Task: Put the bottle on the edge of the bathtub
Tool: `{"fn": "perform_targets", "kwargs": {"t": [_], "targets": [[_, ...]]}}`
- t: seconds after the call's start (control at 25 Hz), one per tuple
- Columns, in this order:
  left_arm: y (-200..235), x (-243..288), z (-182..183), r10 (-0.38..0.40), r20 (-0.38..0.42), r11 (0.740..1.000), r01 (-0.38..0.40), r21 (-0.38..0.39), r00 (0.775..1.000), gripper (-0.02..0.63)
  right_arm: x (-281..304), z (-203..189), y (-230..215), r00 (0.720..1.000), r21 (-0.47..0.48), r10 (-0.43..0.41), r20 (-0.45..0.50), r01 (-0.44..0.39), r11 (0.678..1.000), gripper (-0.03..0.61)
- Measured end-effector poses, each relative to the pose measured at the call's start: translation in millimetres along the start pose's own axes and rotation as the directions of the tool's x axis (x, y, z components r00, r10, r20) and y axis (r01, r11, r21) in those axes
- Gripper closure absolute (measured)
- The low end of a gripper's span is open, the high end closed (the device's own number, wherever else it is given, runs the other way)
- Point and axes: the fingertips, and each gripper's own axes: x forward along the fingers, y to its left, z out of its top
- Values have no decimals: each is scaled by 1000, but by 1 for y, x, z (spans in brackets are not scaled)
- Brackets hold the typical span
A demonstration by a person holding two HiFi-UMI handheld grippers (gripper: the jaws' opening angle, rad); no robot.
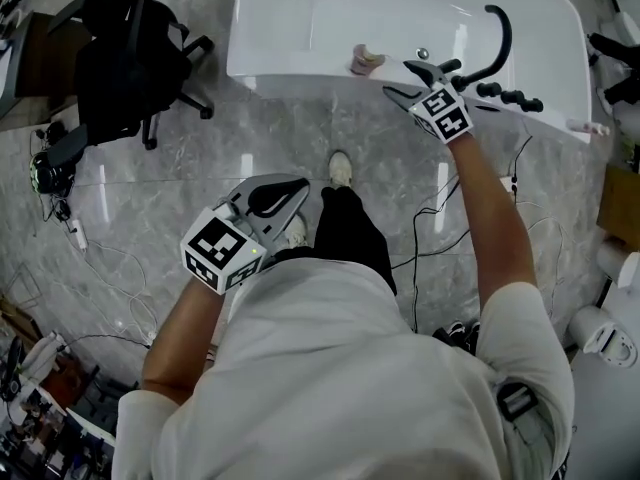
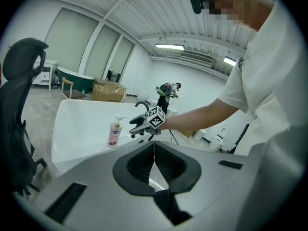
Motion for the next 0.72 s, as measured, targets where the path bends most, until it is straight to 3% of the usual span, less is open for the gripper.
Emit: {"fn": "perform_targets", "kwargs": {"t": [0.2,0.72], "targets": [[-13,-18,1,-26,20,999,25,40,999,595,-34,-6,35,998,86,-54,26,52,995,280],[-61,-62,-24,-71,46,993,66,101,996,595,-149,17,188,979,223,-141,147,106,969,442]]}}
